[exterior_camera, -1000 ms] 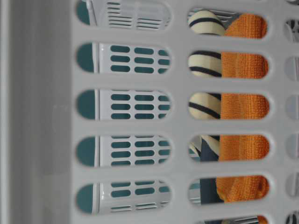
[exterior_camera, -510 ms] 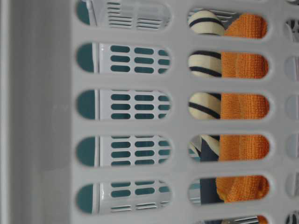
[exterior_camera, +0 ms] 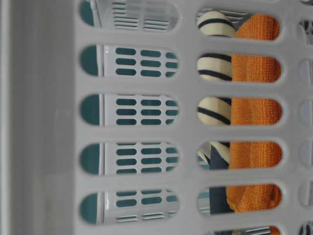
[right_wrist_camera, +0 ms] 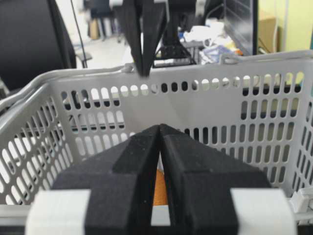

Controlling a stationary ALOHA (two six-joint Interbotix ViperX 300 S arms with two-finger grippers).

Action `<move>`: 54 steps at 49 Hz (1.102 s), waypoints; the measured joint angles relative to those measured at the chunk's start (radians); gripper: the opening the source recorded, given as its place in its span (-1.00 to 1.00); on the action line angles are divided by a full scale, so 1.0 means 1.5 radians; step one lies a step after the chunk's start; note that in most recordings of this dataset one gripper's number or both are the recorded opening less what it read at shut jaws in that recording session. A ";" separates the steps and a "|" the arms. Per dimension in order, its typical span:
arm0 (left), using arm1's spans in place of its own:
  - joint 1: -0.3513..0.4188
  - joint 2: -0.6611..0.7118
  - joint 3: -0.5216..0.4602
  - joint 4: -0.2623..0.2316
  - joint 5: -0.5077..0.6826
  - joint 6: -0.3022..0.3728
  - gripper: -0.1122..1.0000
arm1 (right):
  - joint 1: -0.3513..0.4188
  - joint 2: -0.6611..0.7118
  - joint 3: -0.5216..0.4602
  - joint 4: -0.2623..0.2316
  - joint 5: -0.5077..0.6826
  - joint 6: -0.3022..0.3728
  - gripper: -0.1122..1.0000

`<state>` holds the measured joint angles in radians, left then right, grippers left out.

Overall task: Pick up the orange cloth from the shopping basket with the left arm.
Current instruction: 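Move the left gripper over the orange cloth in the basket, then lower the left gripper and close it on the orange cloth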

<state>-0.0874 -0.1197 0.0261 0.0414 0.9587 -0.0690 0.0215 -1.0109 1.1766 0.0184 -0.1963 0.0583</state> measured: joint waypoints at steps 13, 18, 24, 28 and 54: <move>-0.013 0.143 -0.107 0.000 0.100 0.003 -0.79 | 0.002 -0.022 0.000 0.000 0.028 0.000 -0.82; -0.015 0.164 -0.112 0.000 0.103 0.003 -0.78 | 0.002 -0.031 0.000 0.000 0.035 0.000 -0.82; -0.015 0.169 -0.112 0.000 0.102 -0.001 -0.37 | 0.002 -0.035 0.000 0.000 0.040 0.000 -0.82; -0.015 0.171 -0.106 0.000 0.098 -0.007 0.08 | 0.002 -0.034 0.000 0.000 0.043 0.000 -0.82; -0.036 0.253 -0.052 0.000 0.030 0.000 0.83 | 0.004 -0.035 0.004 0.000 0.053 0.001 -0.82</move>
<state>-0.1411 0.2592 -0.0522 0.0414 1.0032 -0.0690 0.0276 -1.0630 1.1827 0.0184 -0.1166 0.0598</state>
